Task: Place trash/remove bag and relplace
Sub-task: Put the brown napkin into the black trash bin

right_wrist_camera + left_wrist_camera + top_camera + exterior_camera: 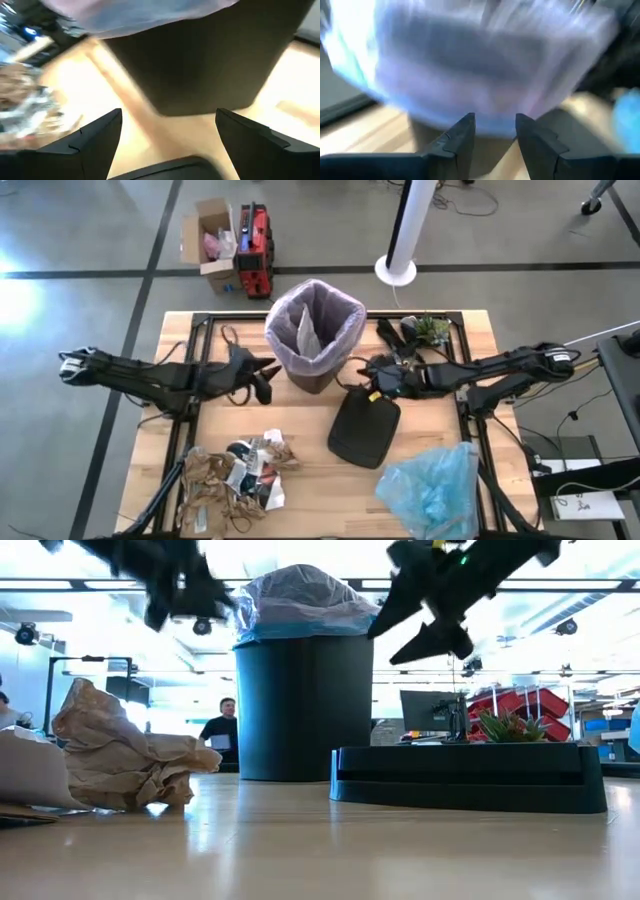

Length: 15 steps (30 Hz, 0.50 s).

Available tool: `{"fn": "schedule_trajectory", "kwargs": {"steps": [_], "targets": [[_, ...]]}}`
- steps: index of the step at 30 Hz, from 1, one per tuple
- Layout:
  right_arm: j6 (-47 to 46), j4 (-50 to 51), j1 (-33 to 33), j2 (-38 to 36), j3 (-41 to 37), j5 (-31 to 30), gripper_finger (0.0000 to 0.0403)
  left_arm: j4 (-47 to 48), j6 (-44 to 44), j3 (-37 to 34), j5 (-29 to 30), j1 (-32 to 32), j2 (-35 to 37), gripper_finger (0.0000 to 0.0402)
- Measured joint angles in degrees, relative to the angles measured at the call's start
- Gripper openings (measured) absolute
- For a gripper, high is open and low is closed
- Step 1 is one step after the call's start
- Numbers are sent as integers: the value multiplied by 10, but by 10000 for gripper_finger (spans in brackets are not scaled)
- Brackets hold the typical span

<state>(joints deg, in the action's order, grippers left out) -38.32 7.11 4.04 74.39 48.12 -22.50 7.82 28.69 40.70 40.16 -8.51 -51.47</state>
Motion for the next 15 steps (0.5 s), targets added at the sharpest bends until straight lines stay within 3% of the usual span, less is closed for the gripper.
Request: {"fn": "schedule_trajectory", "kwargs": {"steps": [4, 7, 12, 15], "targets": [[-43, 4, 36, -18, 3, -31, 309, 10, -8, 54, 161, -56, 8, 104], [-45, 10, 47, -26, 15, -54, 309, 14, -14, 94, 247, -69, 10, 88], [-28, 75, 47, -29, 51, -66, 309, 15, 71, 146, 268, -58, 14, 67], [-18, 118, 45, -27, 75, -80, 309, 13, 39, 171, 268, -36, 14, 61]]}}
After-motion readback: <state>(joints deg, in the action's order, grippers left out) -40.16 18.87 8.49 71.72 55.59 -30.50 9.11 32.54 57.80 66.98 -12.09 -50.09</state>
